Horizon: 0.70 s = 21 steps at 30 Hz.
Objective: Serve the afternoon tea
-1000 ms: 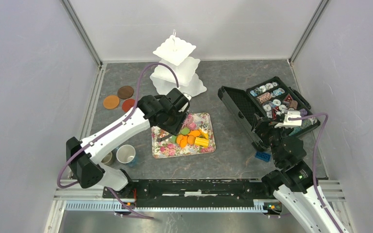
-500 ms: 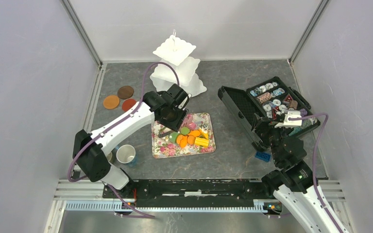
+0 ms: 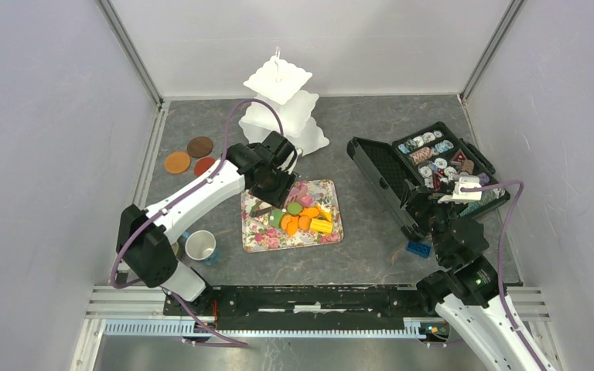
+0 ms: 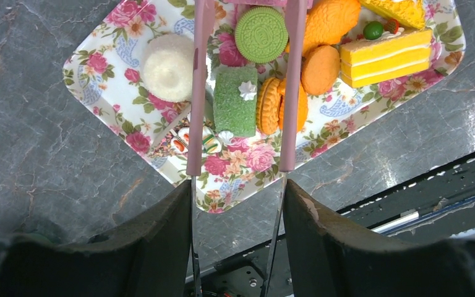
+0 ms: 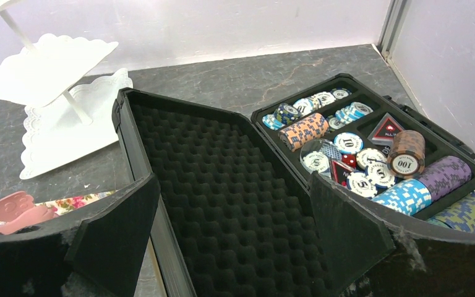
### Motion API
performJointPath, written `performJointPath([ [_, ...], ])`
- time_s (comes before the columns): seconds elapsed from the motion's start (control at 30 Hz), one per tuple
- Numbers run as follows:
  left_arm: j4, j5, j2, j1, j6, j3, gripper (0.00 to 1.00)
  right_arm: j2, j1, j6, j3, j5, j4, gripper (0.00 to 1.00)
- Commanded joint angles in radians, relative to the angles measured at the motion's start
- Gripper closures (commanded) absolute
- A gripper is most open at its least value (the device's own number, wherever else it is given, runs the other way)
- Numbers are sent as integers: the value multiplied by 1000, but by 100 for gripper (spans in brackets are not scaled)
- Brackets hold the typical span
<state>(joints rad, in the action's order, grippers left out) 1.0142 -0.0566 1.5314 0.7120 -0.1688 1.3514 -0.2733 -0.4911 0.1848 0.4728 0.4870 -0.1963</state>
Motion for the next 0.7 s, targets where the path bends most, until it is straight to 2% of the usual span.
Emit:
performJointPath([
  [0.0,-40,40,8,-7,65,4,41,1,-4,13,20,-3,27,2],
  [0.67,-61,54,12,-9,80,-23,38,12,-4,25,24,-3,24,2],
])
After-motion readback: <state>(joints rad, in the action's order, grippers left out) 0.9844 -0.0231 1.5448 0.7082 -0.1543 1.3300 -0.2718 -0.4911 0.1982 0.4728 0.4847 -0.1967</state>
